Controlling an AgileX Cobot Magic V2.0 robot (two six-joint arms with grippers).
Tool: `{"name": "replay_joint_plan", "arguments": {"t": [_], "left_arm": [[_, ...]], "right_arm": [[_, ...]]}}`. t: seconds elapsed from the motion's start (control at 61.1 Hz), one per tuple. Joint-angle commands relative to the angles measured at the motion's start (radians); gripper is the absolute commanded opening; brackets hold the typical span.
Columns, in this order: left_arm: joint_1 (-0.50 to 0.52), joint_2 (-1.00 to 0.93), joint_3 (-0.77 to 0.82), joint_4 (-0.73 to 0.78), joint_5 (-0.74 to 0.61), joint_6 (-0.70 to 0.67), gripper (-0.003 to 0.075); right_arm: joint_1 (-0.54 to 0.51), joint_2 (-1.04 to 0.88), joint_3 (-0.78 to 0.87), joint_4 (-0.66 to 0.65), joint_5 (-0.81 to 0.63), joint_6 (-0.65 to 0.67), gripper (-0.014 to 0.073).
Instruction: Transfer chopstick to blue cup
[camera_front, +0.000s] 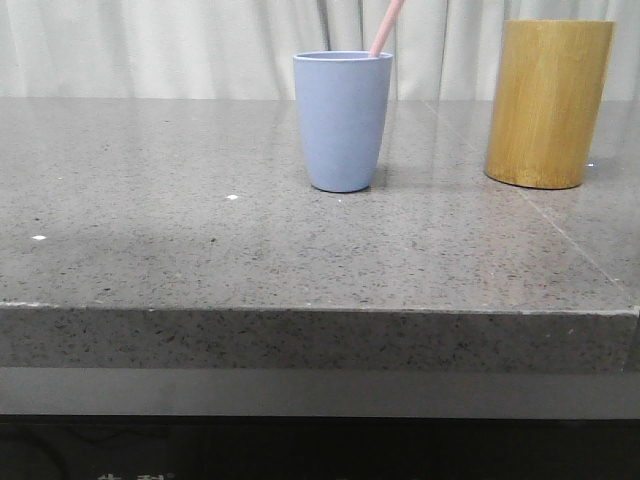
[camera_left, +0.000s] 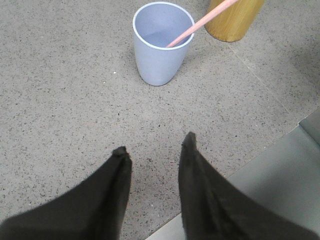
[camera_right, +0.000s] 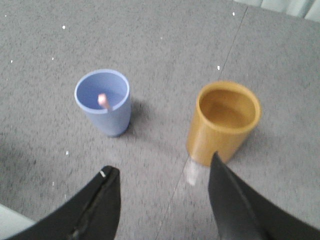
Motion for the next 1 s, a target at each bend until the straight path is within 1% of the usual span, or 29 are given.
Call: {"name": "replay_joint_plan", "arguments": {"t": [0.0,0.147,0.311,0.475,0.524,0.606,0.655,0.704,0.851,0.916,0.982], "left_arm": [[0.001,-0.023,-0.025,-0.011,-0.071,0.001,0.0239],[0.001,-0.023,-0.025,-0.011,-0.071,0.001,0.0239],[0.001,-0.023,-0.025,-0.011,-0.071,0.001,0.0239],[0.001,-0.023,-0.025,-0.011,-0.071,0.001,0.0239],[0.001,-0.023,-0.025,-0.011,-0.071,0.001,0.0239],[0.001,-0.023,-0.025,-0.011,-0.071,0.001,0.0217],[0.001,-0.023,-0.025,-0.011,-0.071,0.001,0.0185],[0.001,-0.023,-0.025,-0.011,-0.071,0.001,0.0132],[0.001,-0.023,-0.025,-0.011,-0.071,0.001,-0.0011],[0.001,-0.023,-0.025,-0.011,-0.071,0.001,-0.0019],[0.001,-0.023,-0.025,-0.011,-0.071,0.001,-0.0019]], "right_arm": [[-0.005,-0.098,0.085,-0.009,-0.102,0.010,0.0422],[-0.005,-0.246,0.251,-0.002,-0.147,0.013,0.0422],[-0.005,-0.393,0.395,-0.001,-0.189,0.013,0.0422],[-0.005,-0.500,0.501,-0.001,-0.248,0.013,0.0421],[-0.005,-0.522,0.523,-0.001,-0.269,0.013,0.0405],[-0.005,-0.546,0.548,-0.001,-0.300,0.013,0.0330],[-0.005,-0.555,0.553,-0.001,-0.306,0.013,0.0248],[-0.005,-0.554,0.553,-0.001,-0.308,0.013,0.0163],[-0.005,-0.554,0.553,-0.001,-0.308,0.013,-0.0028],[-0.005,-0.554,0.553,-0.001,-0.307,0.013,-0.0074],[-0.005,-0.554,0.553,-0.001,-0.305,0.013,-0.0065]]}}
